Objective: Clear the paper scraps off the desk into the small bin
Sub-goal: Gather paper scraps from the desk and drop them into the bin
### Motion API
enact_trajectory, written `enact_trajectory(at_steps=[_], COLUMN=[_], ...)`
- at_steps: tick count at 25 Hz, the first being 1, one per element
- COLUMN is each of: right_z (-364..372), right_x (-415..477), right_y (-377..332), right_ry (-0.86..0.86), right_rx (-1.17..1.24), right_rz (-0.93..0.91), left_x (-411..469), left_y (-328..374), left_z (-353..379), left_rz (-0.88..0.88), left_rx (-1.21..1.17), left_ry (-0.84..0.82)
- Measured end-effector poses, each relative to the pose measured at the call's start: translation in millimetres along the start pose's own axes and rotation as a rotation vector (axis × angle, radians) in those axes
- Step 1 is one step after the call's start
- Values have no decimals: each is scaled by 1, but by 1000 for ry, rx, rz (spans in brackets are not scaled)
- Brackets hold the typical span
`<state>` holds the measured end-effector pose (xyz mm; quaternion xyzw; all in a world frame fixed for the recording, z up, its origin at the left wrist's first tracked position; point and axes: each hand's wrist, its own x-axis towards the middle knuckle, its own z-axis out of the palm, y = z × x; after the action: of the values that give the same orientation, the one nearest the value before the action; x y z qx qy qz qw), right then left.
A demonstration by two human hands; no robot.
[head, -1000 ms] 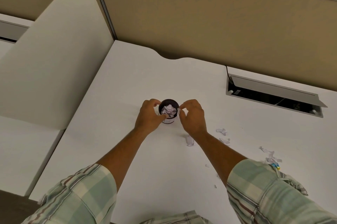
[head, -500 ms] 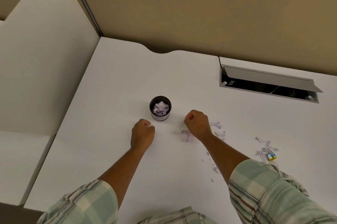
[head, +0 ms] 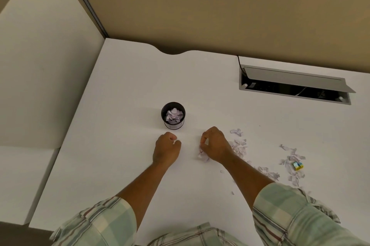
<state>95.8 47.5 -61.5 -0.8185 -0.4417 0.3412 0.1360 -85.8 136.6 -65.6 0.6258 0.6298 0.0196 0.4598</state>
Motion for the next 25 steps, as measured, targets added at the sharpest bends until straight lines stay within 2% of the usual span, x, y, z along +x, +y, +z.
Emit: enact_trajectory(at_steps=[3,6,9,11,13,16,19,22,25], right_z=[-2,-2,-17,-35,-53,-74,-82,-74,-63], right_x=[-2,-16,-28,-29,-27,-19,-26,-35,-44], right_y=[5,21,46,66,85,100,104,110,95], right_ry=[23,81,324,407,345,89,-213,-268,-230], right_rx=[119,201,190,176,160,87,-241,-437,-370], right_rz=[106,137,137,163,199,124,14,-118,-159], left_x=[-4,-12,-27,-34,-37,-37,-43,-41,-31], left_y=[1,2,11,16,20,25,37,48,46], left_z=[10,25,39,48,56,66,82,98,97], left_rz=[-48,-80,156,280,367,458,453,434,459], left_rx=[29,-44,102,196,300,411,476,500,457], left_ry=[-90,-232,-314,-313,-304,-267,-245,-247,-220])
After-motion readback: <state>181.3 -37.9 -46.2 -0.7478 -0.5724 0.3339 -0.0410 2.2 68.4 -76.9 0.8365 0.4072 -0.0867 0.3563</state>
